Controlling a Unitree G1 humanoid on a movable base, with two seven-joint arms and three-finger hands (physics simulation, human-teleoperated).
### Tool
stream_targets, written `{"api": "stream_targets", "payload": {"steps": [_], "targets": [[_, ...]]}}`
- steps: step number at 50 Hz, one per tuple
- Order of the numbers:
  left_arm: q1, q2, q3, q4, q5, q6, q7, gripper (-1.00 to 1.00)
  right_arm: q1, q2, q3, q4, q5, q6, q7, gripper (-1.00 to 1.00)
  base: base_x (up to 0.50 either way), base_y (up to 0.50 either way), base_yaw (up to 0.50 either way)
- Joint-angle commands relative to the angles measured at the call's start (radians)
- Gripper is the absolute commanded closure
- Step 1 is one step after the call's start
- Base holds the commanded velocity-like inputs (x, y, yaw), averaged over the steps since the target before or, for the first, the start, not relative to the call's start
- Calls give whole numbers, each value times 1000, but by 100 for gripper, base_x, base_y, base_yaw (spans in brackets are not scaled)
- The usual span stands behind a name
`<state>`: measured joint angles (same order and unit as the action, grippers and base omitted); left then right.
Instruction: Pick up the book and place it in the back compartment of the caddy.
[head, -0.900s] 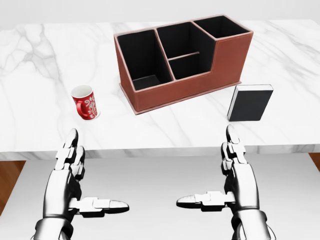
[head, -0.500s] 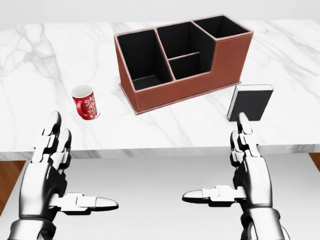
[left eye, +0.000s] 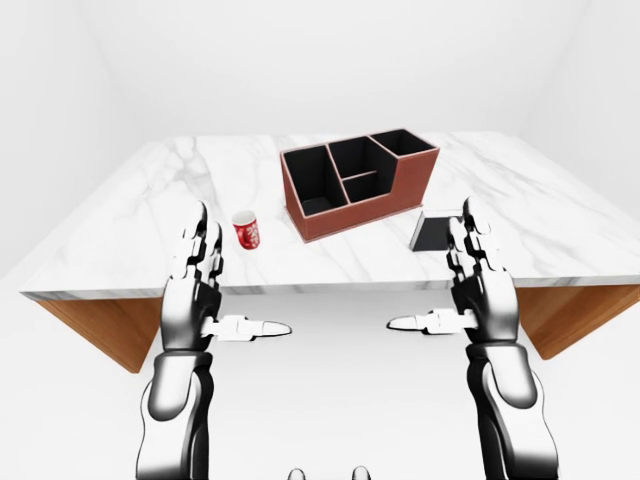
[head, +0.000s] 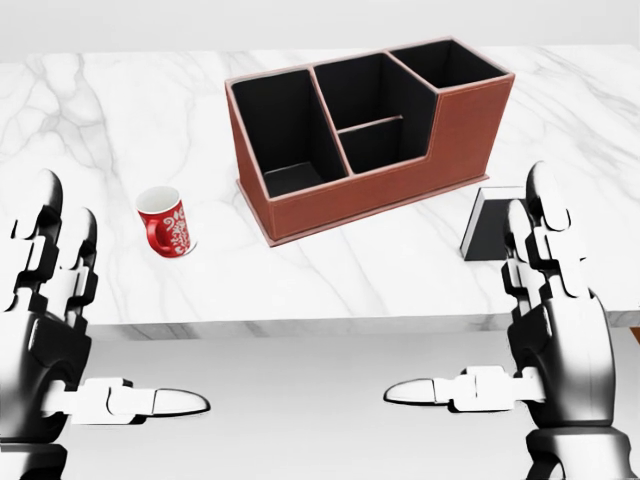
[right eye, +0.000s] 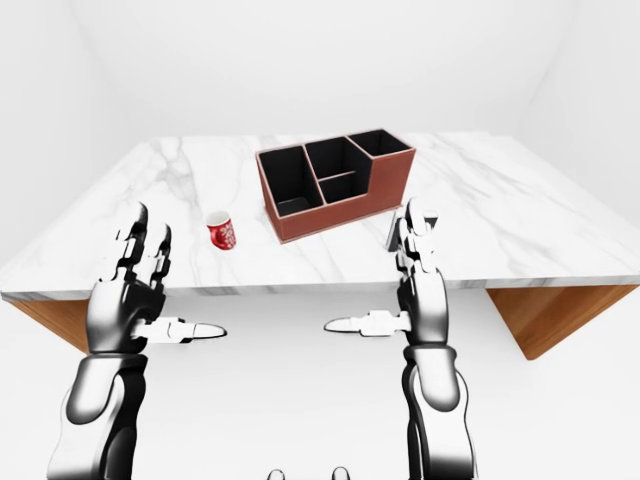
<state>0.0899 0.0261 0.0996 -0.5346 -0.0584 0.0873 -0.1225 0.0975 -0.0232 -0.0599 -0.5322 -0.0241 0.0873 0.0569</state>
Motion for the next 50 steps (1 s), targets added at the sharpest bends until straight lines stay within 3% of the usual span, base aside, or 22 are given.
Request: {"api": "stream_targets", "payload": {"steps": [1, 34, 46, 50], "targets": [[0, -1, 5, -23, 1, 0, -5, -100, 22, 4, -21, -131, -23, 0, 39, -100, 50, 0, 0], [2, -2, 14, -46, -1, 0, -4, -100, 14, 8, -34, -159, -45, 0, 37, -100, 50, 0, 0], [2, -2, 11, -43, 1, 0, -4, -100, 6, 5, -16, -143, -87, 0, 11, -100, 3, 0, 0], [6, -3, 7, -46, 3, 0, -4, -100, 26, 7, -14, -159, -56, 0, 56, -100, 0, 0, 0]]}}
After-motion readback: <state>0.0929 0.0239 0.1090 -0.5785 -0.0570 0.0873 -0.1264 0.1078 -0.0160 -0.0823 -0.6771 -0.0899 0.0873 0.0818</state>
